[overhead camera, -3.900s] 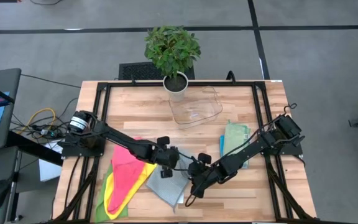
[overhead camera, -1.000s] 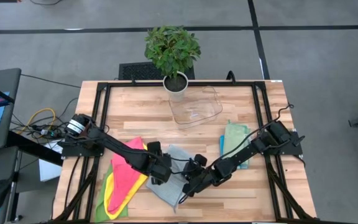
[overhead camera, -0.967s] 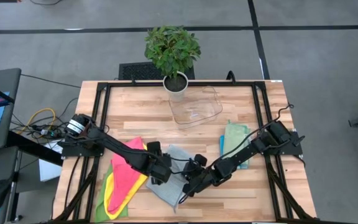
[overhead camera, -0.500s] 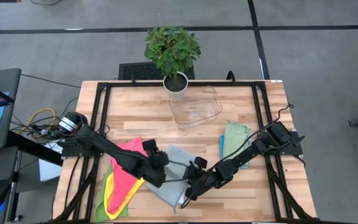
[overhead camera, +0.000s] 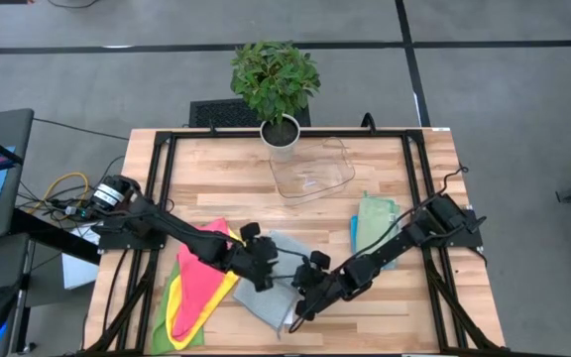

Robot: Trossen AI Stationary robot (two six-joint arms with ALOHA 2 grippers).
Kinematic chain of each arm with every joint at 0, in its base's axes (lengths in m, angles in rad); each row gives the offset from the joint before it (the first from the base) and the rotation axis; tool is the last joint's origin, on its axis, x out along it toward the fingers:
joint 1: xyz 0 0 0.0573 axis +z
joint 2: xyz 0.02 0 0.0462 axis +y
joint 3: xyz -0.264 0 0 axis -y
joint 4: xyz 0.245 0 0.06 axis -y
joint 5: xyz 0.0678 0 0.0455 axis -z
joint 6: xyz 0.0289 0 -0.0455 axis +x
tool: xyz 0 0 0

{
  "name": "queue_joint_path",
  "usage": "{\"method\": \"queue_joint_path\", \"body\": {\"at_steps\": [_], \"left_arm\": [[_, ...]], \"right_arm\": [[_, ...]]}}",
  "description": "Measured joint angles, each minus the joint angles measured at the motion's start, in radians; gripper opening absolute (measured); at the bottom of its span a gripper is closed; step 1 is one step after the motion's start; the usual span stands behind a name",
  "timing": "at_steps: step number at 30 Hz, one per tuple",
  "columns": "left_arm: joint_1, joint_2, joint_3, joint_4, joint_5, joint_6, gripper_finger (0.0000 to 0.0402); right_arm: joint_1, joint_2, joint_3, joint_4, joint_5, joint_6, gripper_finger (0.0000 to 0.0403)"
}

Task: Fold microfiber towels
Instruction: Fold the gray microfiber cloth

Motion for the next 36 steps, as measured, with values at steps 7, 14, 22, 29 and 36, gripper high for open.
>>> {"method": "queue_joint_path", "body": {"at_steps": [7,14,22,29,36], "left_arm": [[-0.007,0.001,-0.124,0.038,0.014,-0.136,0.012],[-0.027,0.001,-0.144,-0.008,0.007,-0.116,0.0095],[-0.027,0.001,-0.174,-0.009,0.003,-0.152,0.0093],[-0.026,-0.027,-0.137,-0.024,0.007,-0.083,0.0093],[-0.025,-0.075,-0.137,-0.078,0.021,-0.073,0.0093]], "right_arm": [[0.001,0.0,0.0,0.0,-0.003,0.009,0.0029],[0.003,0.0,0.0,0.0,-0.003,0.008,0.003],[-0.001,-0.005,0.006,-0.013,-0.006,-0.013,0.0038],[0.001,-0.076,0.06,-0.005,-0.024,-0.169,0.004],[0.051,-0.047,0.174,0.032,-0.066,-0.487,0.0096]]}}
